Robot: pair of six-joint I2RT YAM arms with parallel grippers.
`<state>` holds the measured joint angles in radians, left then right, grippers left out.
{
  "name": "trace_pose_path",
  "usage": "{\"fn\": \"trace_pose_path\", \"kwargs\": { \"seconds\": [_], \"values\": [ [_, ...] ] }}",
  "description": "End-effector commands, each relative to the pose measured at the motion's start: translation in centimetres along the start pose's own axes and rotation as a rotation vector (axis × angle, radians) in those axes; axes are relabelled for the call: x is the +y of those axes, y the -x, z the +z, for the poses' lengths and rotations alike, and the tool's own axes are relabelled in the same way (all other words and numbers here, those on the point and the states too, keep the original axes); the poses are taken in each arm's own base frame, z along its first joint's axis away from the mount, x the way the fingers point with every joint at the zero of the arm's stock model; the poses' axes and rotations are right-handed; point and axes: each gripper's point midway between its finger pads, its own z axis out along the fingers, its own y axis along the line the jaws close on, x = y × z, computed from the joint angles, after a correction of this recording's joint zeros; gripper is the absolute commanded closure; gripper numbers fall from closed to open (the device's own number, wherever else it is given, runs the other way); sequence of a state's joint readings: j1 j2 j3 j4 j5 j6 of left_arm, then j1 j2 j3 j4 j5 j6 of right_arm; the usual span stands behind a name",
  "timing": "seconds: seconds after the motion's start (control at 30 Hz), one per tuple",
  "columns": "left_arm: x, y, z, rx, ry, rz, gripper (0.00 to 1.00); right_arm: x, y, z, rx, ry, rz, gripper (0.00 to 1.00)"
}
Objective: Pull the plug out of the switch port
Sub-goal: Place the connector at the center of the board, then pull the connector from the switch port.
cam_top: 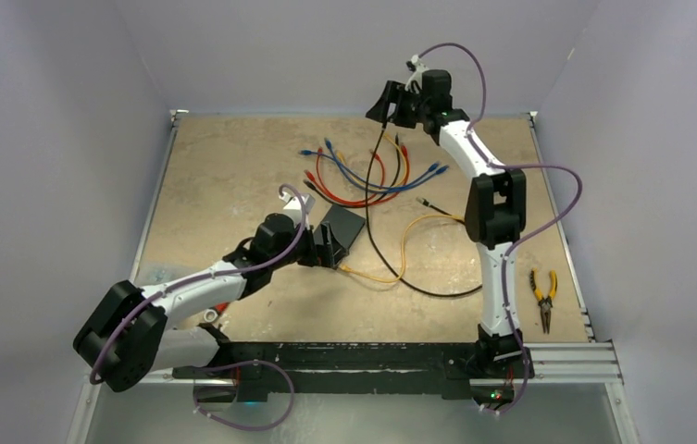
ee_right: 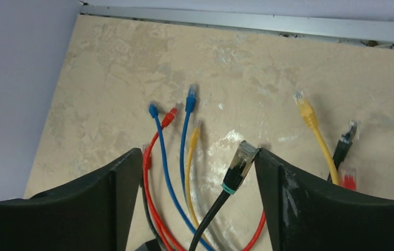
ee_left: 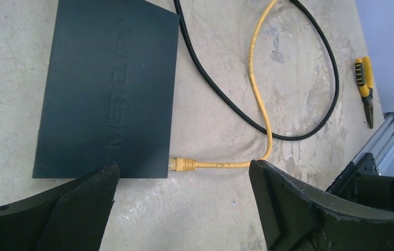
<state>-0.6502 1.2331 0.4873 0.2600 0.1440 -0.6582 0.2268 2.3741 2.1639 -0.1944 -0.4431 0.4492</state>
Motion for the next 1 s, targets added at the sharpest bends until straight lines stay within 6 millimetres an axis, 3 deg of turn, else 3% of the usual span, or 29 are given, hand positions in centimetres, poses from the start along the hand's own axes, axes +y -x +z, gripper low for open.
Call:
{"fn": "trace_pose_path", "kwargs": {
  "seconds": [0.0, 0.1, 0.27, 0.43, 0.6, 0.73, 0.9, 0.97],
  "values": [
    [0.1, 2.5, -0.4, -0.027, 0.056, 0.098, 0.05, 2.7, 2.6, -3.8, -0.08, -0.036, -0.127, 0.16],
    [0.7, 2.8, -0.4, -0.012, 0.103, 0.128, 0.05, 2.9, 1.6, -4.6, -0.069, -0.098, -0.163, 0.11],
    [1.4, 3.0, -0.5, 0.006, 0.15, 0.154, 0.05, 0.2, 0.7, -6.1, -0.07, -0.339, -0.173, 0.06],
    [1.6, 3.4, -0.6, 0.003, 0.166, 0.165, 0.05, -0.9, 0.0, -8.3, -0.075, -0.467, -0.2, 0.04],
    [1.8, 3.6, -0.6, 0.009, 0.161, 0.162, 0.05, 0.8, -1.5, -10.1, -0.057, -0.398, -0.228, 0.04],
    [2.9, 3.8, -0.3, 0.031, 0.156, 0.139, 0.05, 4.8, -6.5, -10.4, 0.042, -0.214, -0.243, 0.05],
    [4.6, 4.1, -0.4, 0.049, 0.138, 0.086, 0.06, 7.6, -16.9, -10.2, 0.258, -0.09, -0.242, 0.1],
    [5.5, 4.1, -0.6, 0.057, 0.145, 0.071, 0.06, 9.0, -20.0, -10.8, 0.307, 0.012, -0.207, 0.14]
  ]
}}
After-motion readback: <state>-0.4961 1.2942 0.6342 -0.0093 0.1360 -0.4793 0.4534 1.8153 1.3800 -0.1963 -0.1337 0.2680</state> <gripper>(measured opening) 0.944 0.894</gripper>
